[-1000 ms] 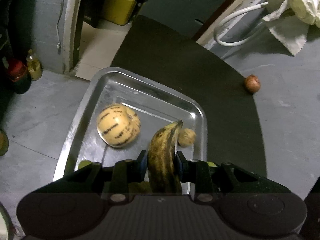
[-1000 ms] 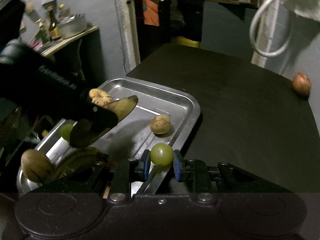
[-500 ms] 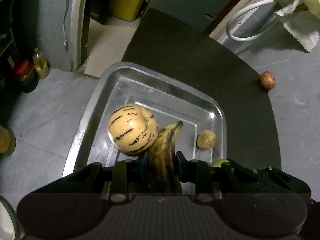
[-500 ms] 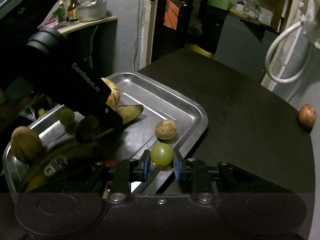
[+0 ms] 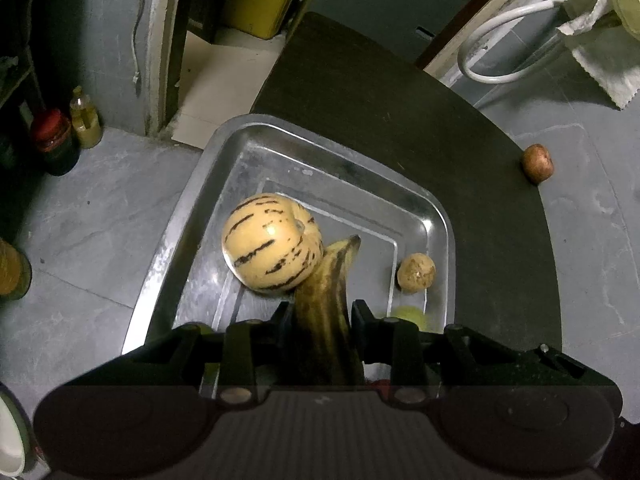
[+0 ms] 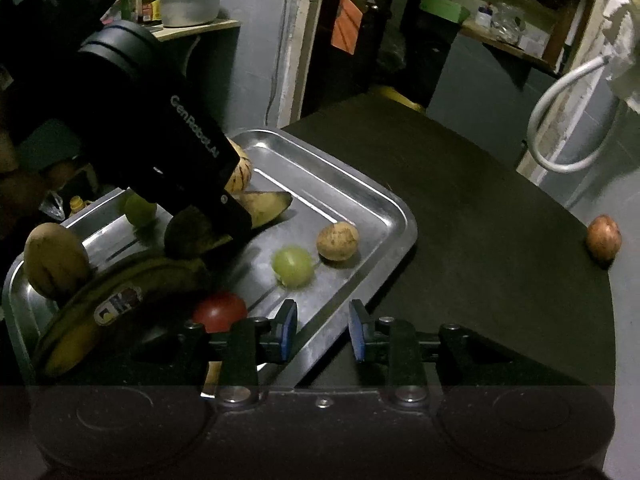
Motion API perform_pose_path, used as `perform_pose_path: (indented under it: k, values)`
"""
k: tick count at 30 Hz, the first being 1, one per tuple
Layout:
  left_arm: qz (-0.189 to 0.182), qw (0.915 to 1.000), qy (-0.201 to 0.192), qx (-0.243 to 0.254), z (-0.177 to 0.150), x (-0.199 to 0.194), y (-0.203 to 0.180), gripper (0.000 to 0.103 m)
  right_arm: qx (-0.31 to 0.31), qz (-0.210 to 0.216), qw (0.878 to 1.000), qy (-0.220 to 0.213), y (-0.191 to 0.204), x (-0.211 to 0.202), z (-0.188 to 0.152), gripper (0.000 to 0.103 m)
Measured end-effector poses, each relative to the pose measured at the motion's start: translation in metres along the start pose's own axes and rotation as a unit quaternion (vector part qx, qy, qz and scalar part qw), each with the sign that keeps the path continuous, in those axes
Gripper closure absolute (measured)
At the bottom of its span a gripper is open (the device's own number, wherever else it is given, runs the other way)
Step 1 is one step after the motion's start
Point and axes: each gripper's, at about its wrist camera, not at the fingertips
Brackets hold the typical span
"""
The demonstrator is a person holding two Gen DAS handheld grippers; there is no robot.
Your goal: Organize fruits
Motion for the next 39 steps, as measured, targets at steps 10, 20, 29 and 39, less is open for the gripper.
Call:
perform_pose_path:
  k: [10, 20, 29, 39]
  values:
    - [-0.003, 1.0, -0.003, 0.004, -0.011, -0.017, -0.005, 0.053, 0.08, -0.031, 0.996, -0.013, -0.004, -0.032, -0.01, 0.053]
    - [0.003, 0.999, -0.035, 0.028, -0.028, -0.063, -0.016, 0.012, 0.174, -0.053, 0.982, -0.057, -0.008, -0.084, -0.011, 0.031]
    - [0.011, 0.9955, -0.075, 0.057, -0.048, -0.113, -0.016, 0.001, 0.232, -0.076, 0.964, -0.106, 0.007, -0.139, -0.015, 0.016]
    - [0.008, 0.9844, -0.1, 0.145, -0.084, -0.165, -0.024, 0.001, 0.255, -0.104, 0.954, -0.121, 0.04, -0.181, -0.031, 0.005]
Point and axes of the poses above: each gripper's, at about its wrist camera, not at the fingertips, and x roughly the way its jaws point, y to its left, z to its top, and after that the axes turned 1 degree about y, right-handed
